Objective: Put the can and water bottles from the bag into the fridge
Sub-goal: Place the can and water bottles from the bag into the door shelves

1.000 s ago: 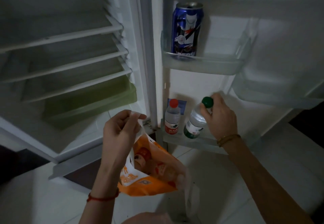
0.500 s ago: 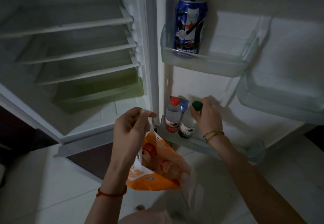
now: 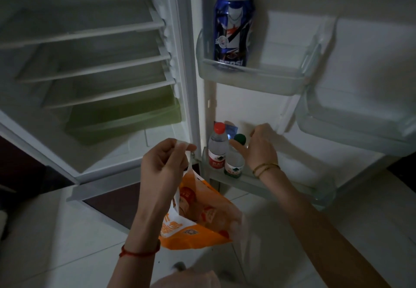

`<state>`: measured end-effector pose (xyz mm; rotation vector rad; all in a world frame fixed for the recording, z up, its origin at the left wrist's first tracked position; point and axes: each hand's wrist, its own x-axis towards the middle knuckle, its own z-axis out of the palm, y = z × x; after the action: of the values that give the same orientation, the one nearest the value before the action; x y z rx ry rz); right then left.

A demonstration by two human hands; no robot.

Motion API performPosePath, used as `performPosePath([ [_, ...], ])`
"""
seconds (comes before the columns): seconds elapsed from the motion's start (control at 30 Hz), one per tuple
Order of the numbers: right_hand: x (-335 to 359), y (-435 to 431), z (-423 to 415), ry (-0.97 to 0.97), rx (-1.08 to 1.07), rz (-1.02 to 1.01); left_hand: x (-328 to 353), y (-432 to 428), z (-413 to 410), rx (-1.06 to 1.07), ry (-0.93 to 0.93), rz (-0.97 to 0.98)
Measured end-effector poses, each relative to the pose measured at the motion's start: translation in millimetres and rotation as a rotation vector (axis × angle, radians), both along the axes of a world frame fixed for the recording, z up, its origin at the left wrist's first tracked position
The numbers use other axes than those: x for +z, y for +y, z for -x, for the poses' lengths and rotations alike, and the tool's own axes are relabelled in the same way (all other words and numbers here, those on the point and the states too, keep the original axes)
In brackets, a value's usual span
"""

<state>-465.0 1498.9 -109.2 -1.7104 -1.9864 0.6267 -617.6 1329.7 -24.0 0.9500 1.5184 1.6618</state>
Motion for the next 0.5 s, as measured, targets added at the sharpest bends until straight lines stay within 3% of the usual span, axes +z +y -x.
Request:
performPosePath([
  [0.17, -15, -51, -18, -0.058, 0.137, -0.083, 0, 0, -4, 0.016, 0.007, 0.016],
  [0.4, -70, -93, -29, -0.323, 0.536, 0.500, -1, 0, -13, 0.033, 0.030, 0.019],
  [0.5, -76, -98, -29, -0.304, 0.625, 0.590, -1, -1, -19, 0.044, 0.032, 0.015],
])
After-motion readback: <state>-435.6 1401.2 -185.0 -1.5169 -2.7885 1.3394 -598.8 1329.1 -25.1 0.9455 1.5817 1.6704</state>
